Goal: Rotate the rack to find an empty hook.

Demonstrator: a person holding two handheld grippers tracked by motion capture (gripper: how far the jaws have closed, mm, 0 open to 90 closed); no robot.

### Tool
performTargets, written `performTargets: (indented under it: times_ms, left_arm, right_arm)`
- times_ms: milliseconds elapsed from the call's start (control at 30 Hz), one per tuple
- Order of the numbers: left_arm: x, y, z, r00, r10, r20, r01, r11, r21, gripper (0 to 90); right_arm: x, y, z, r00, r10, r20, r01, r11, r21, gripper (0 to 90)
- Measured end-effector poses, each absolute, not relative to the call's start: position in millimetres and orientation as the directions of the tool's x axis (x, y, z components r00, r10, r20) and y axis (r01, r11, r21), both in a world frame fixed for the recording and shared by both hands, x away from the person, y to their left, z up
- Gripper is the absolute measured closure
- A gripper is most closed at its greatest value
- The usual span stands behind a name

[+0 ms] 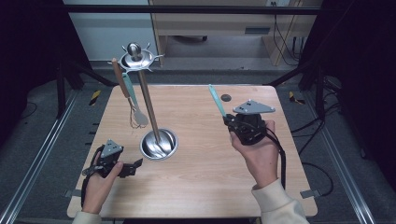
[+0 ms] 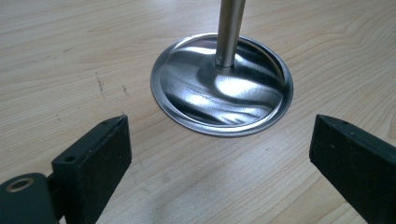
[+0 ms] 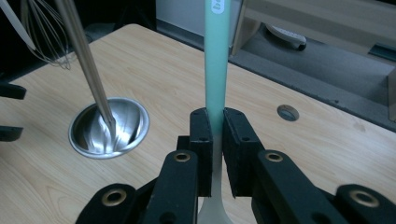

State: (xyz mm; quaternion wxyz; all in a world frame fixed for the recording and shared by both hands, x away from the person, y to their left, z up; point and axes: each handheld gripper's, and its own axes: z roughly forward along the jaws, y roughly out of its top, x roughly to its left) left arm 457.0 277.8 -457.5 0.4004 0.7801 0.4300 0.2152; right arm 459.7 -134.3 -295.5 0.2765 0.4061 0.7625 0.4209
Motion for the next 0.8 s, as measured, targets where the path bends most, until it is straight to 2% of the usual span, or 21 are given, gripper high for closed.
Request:
performTargets:
  times_ms: [800]
  left_arm:
    - [456,283,-455,0.523,0.852,-0.005,0.486,-0.293,0.823,5.4]
  right_arm:
    - [463,-85,-277,-0.611,0.789,-0.06,0.296,0.299,0.907,82.8]
